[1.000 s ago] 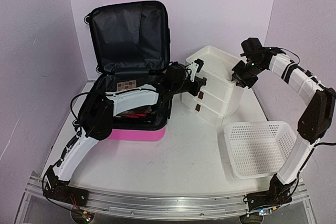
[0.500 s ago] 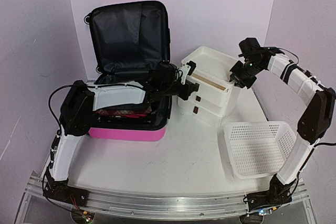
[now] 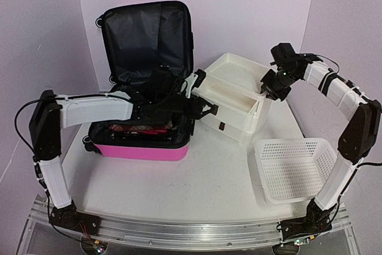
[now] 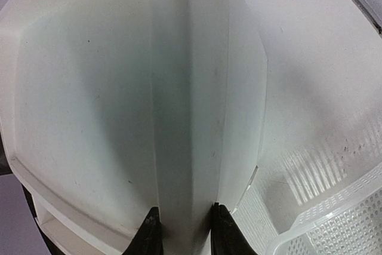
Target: Open, take out, and arrange the luggage
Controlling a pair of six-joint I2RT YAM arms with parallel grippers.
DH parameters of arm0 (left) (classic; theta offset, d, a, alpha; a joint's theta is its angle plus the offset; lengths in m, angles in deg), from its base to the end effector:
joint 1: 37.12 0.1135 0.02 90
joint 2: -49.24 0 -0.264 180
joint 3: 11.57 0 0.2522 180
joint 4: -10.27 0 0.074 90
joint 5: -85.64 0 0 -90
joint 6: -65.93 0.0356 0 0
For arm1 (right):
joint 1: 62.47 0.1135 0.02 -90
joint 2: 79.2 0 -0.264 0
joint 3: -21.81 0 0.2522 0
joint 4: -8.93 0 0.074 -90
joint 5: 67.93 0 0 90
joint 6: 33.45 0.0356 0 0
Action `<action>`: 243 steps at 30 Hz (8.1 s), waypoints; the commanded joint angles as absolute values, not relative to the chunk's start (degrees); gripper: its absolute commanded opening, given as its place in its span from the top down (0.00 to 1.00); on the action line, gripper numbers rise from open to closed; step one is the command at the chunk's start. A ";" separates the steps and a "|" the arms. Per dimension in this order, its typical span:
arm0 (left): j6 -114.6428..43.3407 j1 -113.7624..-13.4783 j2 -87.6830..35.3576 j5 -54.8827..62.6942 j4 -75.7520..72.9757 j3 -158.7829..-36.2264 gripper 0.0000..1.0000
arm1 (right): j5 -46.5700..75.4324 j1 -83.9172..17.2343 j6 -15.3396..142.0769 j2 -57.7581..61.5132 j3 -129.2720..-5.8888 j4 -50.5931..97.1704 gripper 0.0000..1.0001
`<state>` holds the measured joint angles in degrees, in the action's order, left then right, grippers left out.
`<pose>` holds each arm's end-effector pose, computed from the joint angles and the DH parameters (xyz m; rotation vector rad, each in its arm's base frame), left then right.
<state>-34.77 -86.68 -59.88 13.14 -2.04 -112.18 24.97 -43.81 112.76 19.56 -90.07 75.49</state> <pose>0.2882 -0.3546 0.2872 0.8816 1.8492 -0.9764 0.3522 0.1170 0.3437 0.8463 2.4230 0.4638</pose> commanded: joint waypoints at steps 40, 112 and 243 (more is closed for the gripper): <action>22.62 -60.59 -68.46 3.55 -50.64 -131.48 0.41 | 14.42 -42.93 104.79 18.00 -88.27 70.53 1.00; 44.05 -91.00 -75.59 -8.79 -25.41 -147.52 0.78 | 15.02 -42.92 105.66 16.05 -84.88 69.19 1.00; -23.17 -90.42 -93.82 -17.38 14.97 -140.55 0.61 | 18.64 -42.93 118.33 13.87 -82.37 65.58 1.00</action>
<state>-23.97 -89.98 -93.08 -13.33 12.78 -135.05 23.20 -43.51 113.59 15.71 -82.69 66.79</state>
